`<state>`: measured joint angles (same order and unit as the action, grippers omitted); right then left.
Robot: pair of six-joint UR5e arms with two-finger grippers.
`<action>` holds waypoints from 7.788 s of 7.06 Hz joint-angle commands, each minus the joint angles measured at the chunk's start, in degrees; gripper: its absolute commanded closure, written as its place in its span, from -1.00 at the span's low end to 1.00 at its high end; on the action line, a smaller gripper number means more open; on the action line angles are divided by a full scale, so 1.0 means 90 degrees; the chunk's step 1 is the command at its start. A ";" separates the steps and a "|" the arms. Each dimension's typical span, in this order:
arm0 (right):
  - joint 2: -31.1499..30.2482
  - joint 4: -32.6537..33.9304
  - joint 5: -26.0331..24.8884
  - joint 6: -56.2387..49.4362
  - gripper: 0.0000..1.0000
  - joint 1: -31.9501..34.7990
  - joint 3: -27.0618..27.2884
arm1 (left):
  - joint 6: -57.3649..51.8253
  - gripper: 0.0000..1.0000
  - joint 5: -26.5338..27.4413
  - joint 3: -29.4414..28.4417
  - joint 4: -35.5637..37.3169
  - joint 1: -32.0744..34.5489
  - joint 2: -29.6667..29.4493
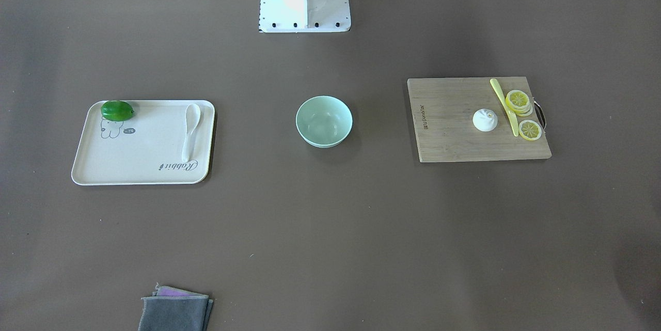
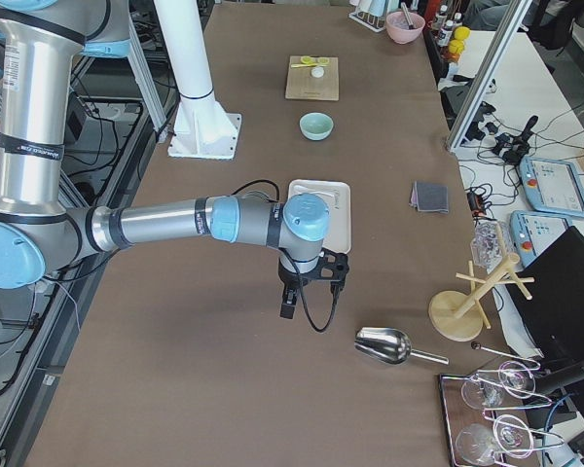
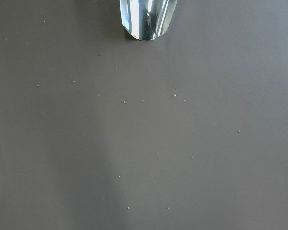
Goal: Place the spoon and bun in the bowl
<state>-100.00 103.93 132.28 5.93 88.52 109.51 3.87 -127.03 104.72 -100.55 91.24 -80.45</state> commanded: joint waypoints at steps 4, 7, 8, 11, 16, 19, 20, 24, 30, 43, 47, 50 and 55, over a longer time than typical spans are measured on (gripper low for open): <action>0.0037 -0.0005 -0.0078 -0.0025 -1.00 -0.0031 -0.0010 | 0.0039 -0.96 -0.0027 0.0005 -0.0049 -0.0001 0.0013; 0.0037 -0.0034 -0.0127 -0.0024 -1.00 -0.0031 0.0000 | 0.0039 -0.96 -0.0027 -0.0043 -0.0058 -0.0001 0.0023; 0.0037 -0.0044 -0.0127 -0.0024 -1.00 -0.0031 0.0000 | 0.0039 -0.96 -0.0027 -0.0034 -0.0058 -0.0001 0.0023; 0.0037 -0.0054 -0.0127 0.0005 -1.00 -0.0031 0.0010 | 0.0049 -0.96 -0.0027 -0.0034 -0.0097 -0.0001 0.0033; 0.0028 -0.0063 -0.0127 0.0005 -1.00 -0.0022 0.0009 | 0.0049 -0.96 -0.0036 -0.0043 -0.0107 -0.0001 0.0023; 0.0037 -0.0083 -0.0206 0.0005 -1.00 -0.0021 0.0049 | 0.0039 -0.96 -0.0027 -0.0141 -0.0117 -0.0001 0.0023; 0.0037 -0.0083 -0.0186 0.0014 -1.00 -0.0021 0.0126 | 0.0049 -0.96 -0.0036 -0.0083 -0.0117 -0.0011 0.0014; 0.0973 -0.0647 -0.0225 0.0401 -1.00 -0.0907 0.0361 | 0.0836 -0.96 -0.0690 -0.0131 -0.0713 -0.0827 -0.0619; 0.1998 -0.2514 -0.0729 0.4616 -1.00 -0.3815 0.0244 | 0.2436 -0.96 -0.0906 -0.0912 -0.1081 -0.2020 -0.2124; 0.3377 -0.3413 -0.1846 0.5971 -0.09 -0.5461 -0.1895 | 0.3262 -0.96 -0.0281 -0.0746 -0.1513 -0.3155 -0.2194; 0.3299 -0.3345 -0.1827 0.5981 1.00 -0.5461 -0.1641 | 0.3271 -0.96 -0.0281 -0.0746 -0.1513 -0.3155 -0.2194; 0.3570 -0.2722 -0.1739 0.5981 1.00 -0.5451 -0.1027 | 0.3640 -0.96 0.0012 -0.0698 -0.1726 -0.3778 -0.2116; 0.4829 -0.2030 -0.1739 0.6724 1.00 -0.5471 -0.1065 | 0.4160 -0.94 0.0589 -0.0678 -0.3171 -0.4639 -0.1082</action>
<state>-59.72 82.76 116.63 65.68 39.31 100.06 41.12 -122.08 98.52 -125.74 50.30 -92.92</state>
